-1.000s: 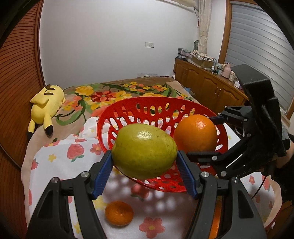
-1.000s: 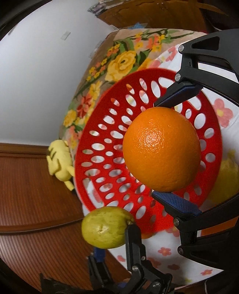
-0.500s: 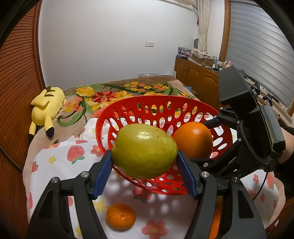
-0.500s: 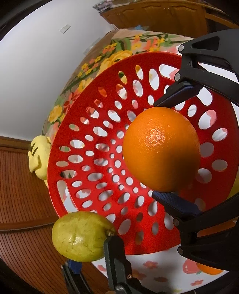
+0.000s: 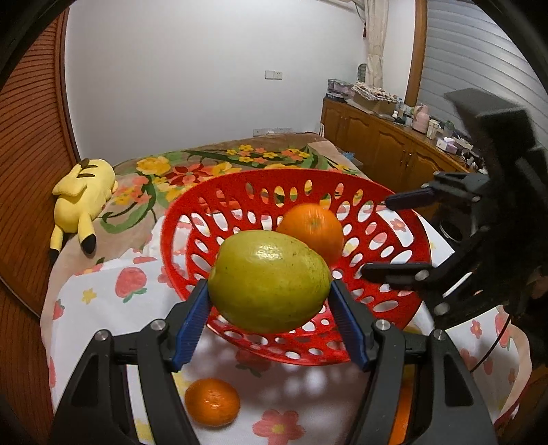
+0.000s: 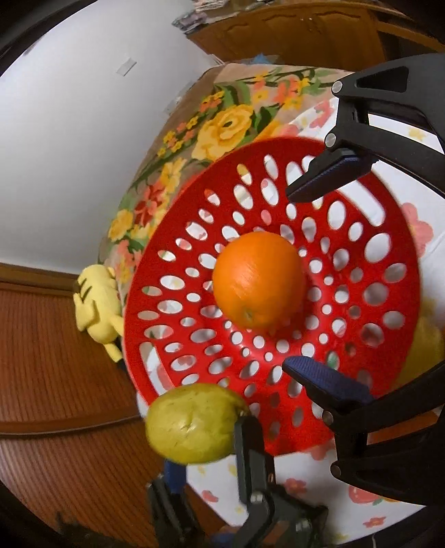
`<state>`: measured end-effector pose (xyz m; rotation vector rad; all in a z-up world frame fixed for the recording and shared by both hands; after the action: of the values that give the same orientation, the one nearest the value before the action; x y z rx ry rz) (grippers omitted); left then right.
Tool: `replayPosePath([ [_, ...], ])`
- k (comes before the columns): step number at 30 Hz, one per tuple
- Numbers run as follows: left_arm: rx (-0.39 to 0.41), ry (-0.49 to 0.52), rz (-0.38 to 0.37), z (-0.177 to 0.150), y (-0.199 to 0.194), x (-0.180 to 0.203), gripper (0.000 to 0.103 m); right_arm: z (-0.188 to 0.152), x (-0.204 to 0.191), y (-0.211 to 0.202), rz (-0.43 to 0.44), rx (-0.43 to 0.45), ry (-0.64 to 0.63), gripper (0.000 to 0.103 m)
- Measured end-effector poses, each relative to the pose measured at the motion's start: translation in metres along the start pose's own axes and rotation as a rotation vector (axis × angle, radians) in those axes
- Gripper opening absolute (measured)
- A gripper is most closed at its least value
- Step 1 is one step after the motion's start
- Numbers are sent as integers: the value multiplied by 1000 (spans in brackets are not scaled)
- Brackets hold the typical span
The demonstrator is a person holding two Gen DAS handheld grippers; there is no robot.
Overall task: Organize fruits
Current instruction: 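Open both tools to drop the pomelo and orange into the basket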
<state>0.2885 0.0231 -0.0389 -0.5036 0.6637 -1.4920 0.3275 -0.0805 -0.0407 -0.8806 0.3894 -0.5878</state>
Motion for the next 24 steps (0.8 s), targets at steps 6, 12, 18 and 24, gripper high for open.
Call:
replayPosePath([
  [6,-7,11,9,-2,3,7,69,-8,1,-22,-3,53,24,93],
  [12,17,-11,3,-1,-7,6,69,-14,-2,-34,0,84,47,93],
  [18,26,-26,-10,-11,-20,4,71,-22,-6,-54,-2,138,74,93],
  [24,40,-24,-16,-24,-39,4,72,-31,-22,-82,-22,212,104,93],
])
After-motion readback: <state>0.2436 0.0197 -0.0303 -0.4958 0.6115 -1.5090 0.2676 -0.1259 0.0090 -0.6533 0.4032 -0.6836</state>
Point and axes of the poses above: each gripper's, at about its wrist camera, not at the fingertips, and y roughly the way its jaws point, x to its right, z to its top, the point moved 3 cm from there along y, roughly the way its jaws point, and after that the axes turned 15 degrees about z, right-handed, at the moved point
